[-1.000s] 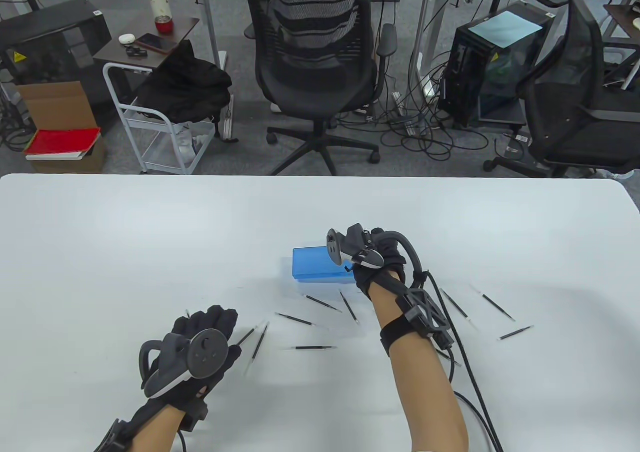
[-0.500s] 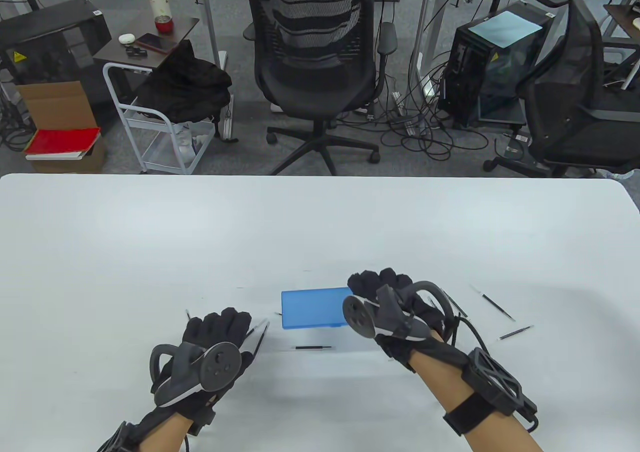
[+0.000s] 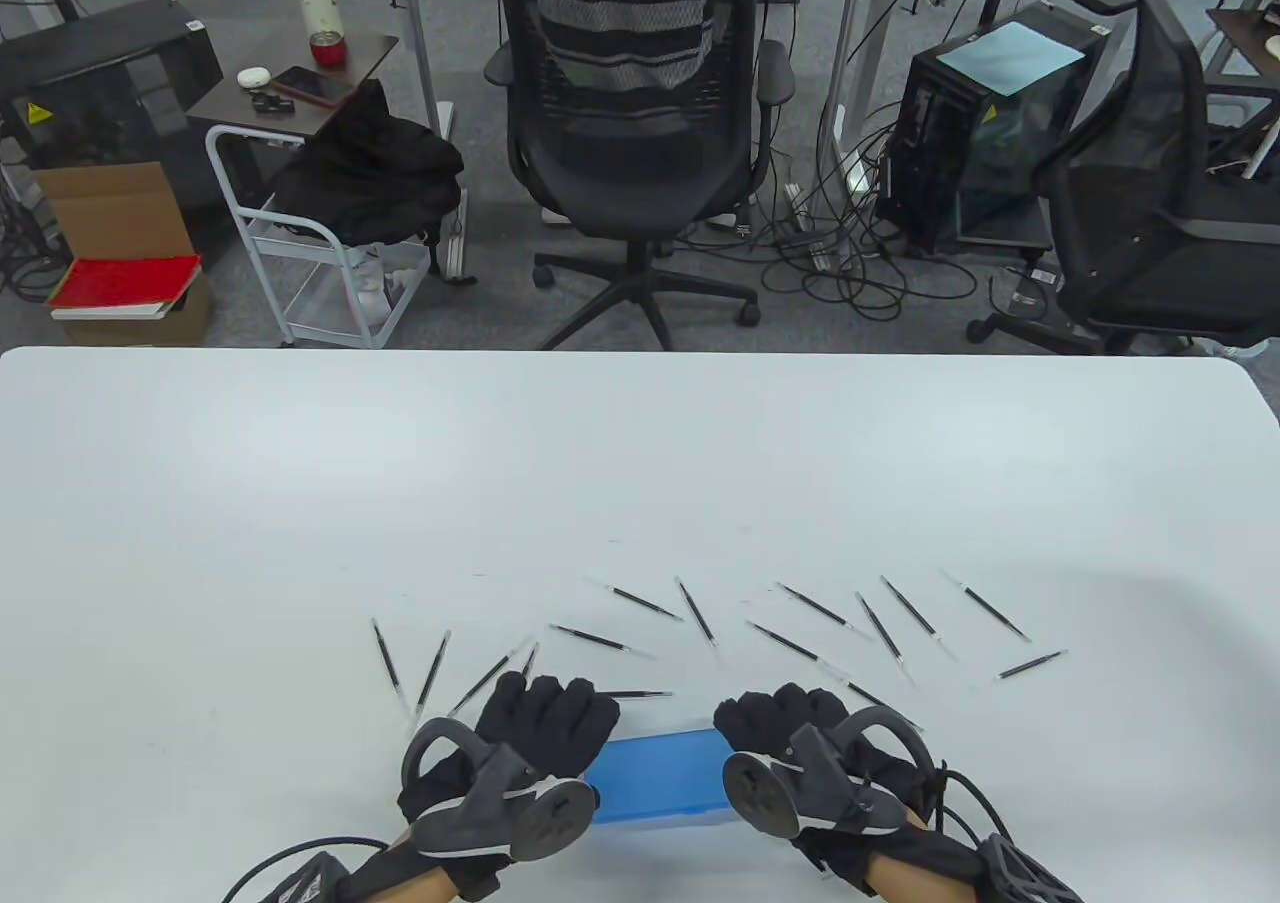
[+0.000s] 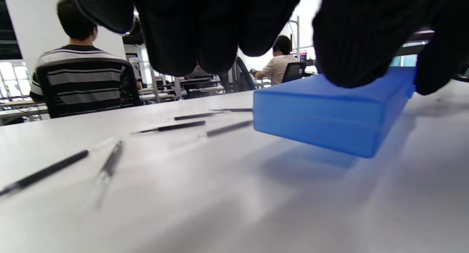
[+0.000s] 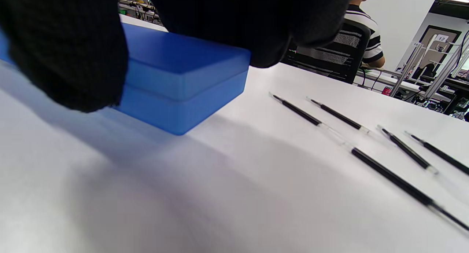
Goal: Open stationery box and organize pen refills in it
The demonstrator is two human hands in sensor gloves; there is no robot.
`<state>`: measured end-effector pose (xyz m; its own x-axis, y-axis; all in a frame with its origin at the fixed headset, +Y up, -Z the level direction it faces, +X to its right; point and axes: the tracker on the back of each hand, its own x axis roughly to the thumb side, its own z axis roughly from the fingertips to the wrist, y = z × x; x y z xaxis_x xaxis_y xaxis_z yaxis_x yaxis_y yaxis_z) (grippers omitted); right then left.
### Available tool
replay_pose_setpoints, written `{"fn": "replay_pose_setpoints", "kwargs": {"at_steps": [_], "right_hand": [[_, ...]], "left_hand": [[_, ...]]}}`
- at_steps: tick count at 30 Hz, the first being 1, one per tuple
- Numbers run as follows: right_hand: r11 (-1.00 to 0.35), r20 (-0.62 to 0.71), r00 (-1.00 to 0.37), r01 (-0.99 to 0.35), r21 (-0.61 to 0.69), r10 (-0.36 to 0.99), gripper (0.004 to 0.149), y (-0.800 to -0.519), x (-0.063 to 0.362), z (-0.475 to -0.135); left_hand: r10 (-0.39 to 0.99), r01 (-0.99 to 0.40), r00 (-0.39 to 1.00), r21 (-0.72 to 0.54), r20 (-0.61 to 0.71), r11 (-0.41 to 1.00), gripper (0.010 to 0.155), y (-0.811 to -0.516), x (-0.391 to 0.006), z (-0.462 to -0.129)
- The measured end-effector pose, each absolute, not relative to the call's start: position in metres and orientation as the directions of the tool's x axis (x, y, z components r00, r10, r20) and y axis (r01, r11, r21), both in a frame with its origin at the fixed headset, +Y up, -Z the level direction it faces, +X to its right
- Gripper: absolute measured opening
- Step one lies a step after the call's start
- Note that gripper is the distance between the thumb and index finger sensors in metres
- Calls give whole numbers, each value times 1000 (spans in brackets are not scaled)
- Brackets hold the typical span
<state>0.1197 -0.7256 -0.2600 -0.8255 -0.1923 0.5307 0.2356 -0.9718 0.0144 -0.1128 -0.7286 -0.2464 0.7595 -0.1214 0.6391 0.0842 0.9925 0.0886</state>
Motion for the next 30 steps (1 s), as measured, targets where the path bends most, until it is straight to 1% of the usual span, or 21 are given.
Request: {"fn": "replay_pose_setpoints", "kwargs": {"at_steps": [4,5,7,11,15,17,19,22,28,30], "right_hand": [[-975,534,-824,223,-4,-191,92,-739,128,-260],[-973,535,-820,231,-19,-205,92,-739,129,-259],[-979,541,-821,202,-25,-183,91,-740,131,-259],[-982,559,-812,188,-22,-168,89,-742,132,-259],[-981,575,-799,190,-34,-175,87,-742,132,-258],[-979,581,-793,201,-38,-186,86,-743,130,-255],[-976,584,-787,213,-46,-199,85,-743,130,-254],[-978,591,-786,205,-26,-180,82,-743,131,-254],[-981,601,-784,196,1,-156,78,-741,134,-256],[-985,609,-782,174,14,-129,77,-739,136,-256]], "left_hand": [[-83,80,723,36,686,996,79,-736,-100,-245],[-91,92,720,35,689,995,80,-738,-97,-245],[-105,121,708,27,698,992,80,-741,-92,-244],[-164,175,707,55,688,983,79,-749,-83,-245],[-186,186,706,74,684,980,80,-750,-79,-244],[-247,230,697,116,673,966,81,-752,-73,-241],[-295,283,685,130,666,950,82,-752,-64,-239],[-352,360,664,129,659,924,83,-749,-53,-240],[-413,453,654,110,633,885,87,-746,-38,-241],[-403,444,668,100,626,890,87,-745,-38,-242]]}}
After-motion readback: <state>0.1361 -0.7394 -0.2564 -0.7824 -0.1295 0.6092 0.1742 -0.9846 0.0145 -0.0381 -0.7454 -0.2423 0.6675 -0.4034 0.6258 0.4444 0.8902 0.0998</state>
